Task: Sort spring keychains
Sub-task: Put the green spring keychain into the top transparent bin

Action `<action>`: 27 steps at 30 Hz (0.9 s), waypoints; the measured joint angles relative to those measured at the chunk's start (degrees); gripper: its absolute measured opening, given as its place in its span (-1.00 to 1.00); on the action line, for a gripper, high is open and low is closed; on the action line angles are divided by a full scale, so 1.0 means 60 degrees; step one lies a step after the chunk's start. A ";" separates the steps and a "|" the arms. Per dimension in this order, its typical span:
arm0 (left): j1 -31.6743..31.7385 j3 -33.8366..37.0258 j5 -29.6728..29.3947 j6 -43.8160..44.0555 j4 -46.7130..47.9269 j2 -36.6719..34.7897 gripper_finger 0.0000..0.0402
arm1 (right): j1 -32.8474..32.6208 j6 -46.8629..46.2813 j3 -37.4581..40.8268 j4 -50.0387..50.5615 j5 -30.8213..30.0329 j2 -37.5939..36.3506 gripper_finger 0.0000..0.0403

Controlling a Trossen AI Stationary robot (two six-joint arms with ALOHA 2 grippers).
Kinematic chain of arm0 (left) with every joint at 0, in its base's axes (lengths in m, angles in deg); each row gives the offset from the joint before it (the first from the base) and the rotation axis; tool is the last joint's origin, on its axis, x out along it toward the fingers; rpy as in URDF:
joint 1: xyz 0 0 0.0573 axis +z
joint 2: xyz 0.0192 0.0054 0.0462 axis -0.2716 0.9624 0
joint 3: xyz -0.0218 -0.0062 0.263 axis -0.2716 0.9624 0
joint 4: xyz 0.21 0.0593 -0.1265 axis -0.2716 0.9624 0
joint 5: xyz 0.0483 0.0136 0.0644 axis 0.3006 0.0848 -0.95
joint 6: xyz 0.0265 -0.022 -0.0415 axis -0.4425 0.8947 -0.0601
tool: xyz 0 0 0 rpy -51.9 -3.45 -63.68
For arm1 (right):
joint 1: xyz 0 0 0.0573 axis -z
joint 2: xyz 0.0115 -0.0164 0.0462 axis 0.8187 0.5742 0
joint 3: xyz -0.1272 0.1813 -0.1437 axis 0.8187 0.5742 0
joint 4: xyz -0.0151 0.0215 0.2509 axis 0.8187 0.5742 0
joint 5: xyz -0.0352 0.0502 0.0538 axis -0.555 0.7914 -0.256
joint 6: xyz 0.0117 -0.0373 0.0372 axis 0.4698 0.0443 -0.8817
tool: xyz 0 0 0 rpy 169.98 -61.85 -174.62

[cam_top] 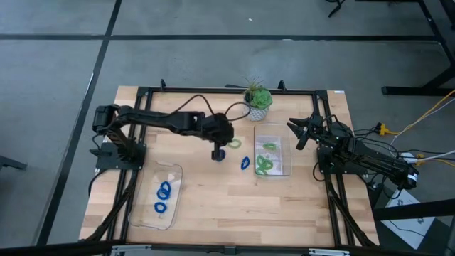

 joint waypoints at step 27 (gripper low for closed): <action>0.0062 -0.2497 -0.0004 -0.0317 -0.0286 -0.0022 -0.96 | 0.0001 0.0000 0.0000 0.0002 0.0004 -0.0002 -0.37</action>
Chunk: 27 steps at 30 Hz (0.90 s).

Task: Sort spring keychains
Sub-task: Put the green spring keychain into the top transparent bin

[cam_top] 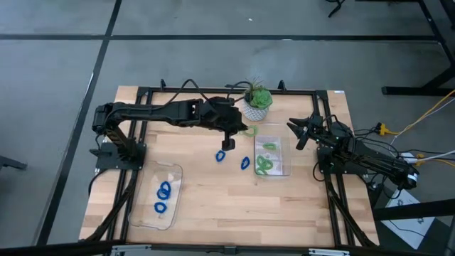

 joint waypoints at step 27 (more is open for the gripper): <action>-0.0146 -0.1983 0.1505 -0.0461 0.0093 0.2514 -0.97 | -0.0002 0.0000 0.0000 -0.0004 0.0000 0.0000 -0.37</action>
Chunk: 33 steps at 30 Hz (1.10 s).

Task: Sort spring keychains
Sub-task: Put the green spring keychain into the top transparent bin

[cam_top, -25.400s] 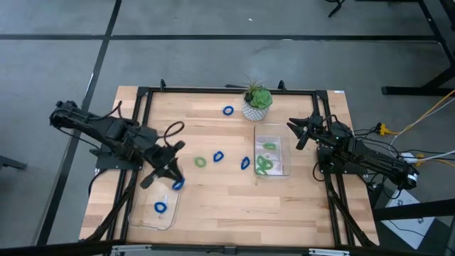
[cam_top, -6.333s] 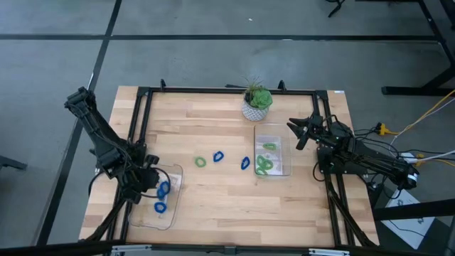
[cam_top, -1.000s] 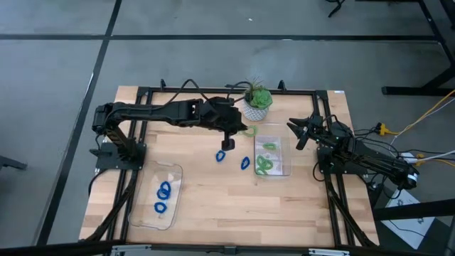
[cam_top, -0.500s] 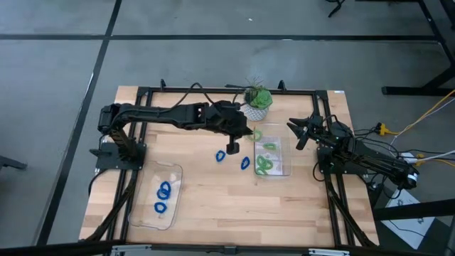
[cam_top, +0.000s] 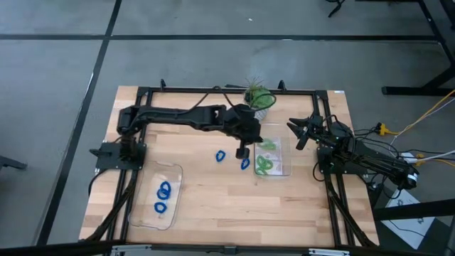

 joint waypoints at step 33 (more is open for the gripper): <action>0.0255 -0.1755 0.0202 -0.0258 0.1346 0.1646 -0.96 | -0.0001 0.0000 0.0002 0.0003 -0.0002 0.0000 -0.37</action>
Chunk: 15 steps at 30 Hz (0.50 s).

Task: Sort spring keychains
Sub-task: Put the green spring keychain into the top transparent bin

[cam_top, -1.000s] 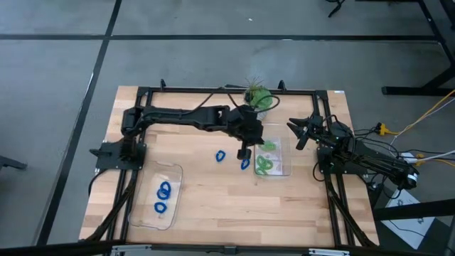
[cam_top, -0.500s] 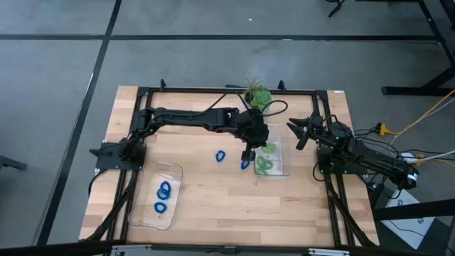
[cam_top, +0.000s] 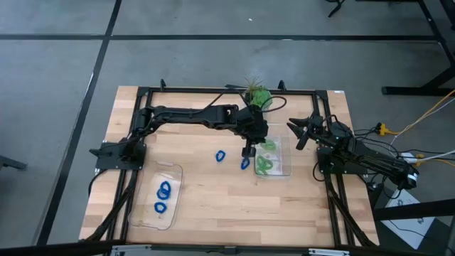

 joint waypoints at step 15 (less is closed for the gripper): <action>-0.0004 0.0003 -0.0461 0.0261 0.0089 0.0678 -0.96 | 0.0000 0.0000 0.0002 0.0000 0.0012 0.0000 -0.37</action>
